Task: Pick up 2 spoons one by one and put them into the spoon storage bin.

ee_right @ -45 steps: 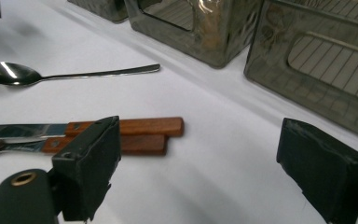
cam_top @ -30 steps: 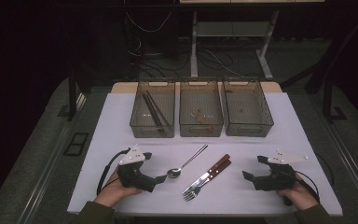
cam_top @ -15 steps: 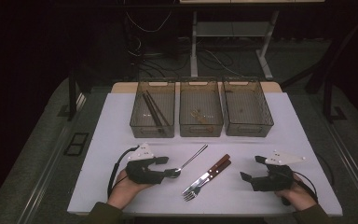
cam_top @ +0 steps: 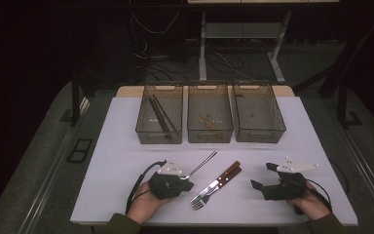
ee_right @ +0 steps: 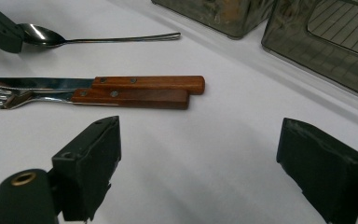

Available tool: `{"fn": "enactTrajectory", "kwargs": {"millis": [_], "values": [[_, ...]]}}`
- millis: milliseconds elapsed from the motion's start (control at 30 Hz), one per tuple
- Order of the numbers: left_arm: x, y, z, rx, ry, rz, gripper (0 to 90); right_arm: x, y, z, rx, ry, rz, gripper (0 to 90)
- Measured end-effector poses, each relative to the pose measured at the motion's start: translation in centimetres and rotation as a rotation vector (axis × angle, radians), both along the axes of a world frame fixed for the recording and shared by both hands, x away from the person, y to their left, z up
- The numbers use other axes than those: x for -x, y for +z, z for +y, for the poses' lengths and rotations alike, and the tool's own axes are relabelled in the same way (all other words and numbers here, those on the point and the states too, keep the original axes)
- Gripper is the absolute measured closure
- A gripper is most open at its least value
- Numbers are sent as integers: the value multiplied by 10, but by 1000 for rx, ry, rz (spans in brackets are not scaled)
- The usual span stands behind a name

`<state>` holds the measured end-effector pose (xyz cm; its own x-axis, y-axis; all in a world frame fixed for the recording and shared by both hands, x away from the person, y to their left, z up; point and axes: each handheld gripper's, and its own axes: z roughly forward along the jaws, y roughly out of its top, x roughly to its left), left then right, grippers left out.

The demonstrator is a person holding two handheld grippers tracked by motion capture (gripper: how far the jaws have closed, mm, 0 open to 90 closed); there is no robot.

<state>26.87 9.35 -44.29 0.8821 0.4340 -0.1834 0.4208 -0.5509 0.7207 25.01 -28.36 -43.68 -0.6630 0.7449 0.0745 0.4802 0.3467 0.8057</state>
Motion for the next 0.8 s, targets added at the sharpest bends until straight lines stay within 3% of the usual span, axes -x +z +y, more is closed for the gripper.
{"fn": "enactTrajectory", "kwargs": {"millis": [300,400,467,600,800], "values": [[-4,-4,3,-60,26,-8,891,0,0,0,5,-4,-4,140],[-4,-4,4,-49,48,0,891,0,0,0,11,-2,-5,140],[-6,-4,5,-69,45,-10,891,0,0,0,12,-2,-6,140],[-7,-4,7,-67,68,-10,891,0,0,0,11,-4,-8,140],[-9,-3,12,-101,89,-46,891,0,0,0,15,-3,-7,139]]}}
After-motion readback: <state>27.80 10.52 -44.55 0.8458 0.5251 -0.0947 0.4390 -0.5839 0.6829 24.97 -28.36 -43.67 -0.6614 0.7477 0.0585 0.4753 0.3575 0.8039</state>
